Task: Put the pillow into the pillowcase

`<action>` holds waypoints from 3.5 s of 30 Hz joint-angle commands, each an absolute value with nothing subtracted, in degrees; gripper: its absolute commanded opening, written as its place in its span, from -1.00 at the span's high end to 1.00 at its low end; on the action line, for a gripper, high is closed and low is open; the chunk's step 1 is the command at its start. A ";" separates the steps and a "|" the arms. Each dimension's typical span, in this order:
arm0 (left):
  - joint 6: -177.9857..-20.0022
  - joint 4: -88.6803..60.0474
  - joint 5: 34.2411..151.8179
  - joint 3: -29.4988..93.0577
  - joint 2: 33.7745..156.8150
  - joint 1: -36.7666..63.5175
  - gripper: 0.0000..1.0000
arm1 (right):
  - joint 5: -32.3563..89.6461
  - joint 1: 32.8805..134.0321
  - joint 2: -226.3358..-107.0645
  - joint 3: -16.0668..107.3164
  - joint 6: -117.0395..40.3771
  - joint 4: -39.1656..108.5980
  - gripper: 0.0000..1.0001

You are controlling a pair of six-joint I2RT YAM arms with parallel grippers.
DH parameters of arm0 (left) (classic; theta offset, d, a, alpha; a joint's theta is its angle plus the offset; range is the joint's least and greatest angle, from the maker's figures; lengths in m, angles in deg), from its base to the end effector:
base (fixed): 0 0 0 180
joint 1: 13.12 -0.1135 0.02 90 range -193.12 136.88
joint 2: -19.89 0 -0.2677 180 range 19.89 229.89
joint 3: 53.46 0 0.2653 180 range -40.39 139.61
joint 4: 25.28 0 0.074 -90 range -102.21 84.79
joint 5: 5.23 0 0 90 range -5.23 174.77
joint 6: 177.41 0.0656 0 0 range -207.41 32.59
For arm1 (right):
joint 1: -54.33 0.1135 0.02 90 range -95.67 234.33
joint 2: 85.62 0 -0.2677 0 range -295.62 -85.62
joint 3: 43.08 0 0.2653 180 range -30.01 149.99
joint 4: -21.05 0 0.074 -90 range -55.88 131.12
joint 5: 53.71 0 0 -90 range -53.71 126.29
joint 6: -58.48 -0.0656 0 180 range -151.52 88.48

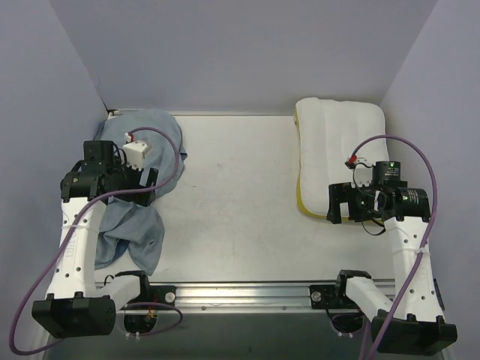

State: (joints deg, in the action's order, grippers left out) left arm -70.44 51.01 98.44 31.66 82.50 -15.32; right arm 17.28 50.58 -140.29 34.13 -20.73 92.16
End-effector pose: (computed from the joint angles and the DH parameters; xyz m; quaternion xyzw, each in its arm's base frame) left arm 0.2238 -0.0069 0.3416 0.1580 0.9311 -0.0601 0.3232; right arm 0.2012 0.0082 0.3316 -0.1149 0.9172 0.1091 0.3656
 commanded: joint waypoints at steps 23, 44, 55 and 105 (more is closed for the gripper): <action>-29.67 43.95 86.77 19.65 103.20 -13.56 -0.95 | 14.40 50.81 -143.01 33.27 -19.30 93.89 -1.00; -55.84 35.52 107.44 52.21 135.29 14.82 1.00 | 11.85 49.93 -147.32 38.28 -16.84 98.98 -1.00; -75.56 26.69 109.29 68.86 128.00 8.95 -0.68 | 7.29 51.42 -150.66 41.45 -17.45 98.90 -1.00; -46.10 57.39 99.16 21.82 107.79 -25.08 -0.17 | 11.76 80.17 -205.41 74.14 -27.30 89.84 -0.78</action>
State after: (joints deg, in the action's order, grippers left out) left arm -46.88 50.29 89.15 17.24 114.71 -24.85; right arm 10.59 78.91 -204.27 71.61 -26.04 87.38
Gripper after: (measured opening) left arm 0.523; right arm 0.882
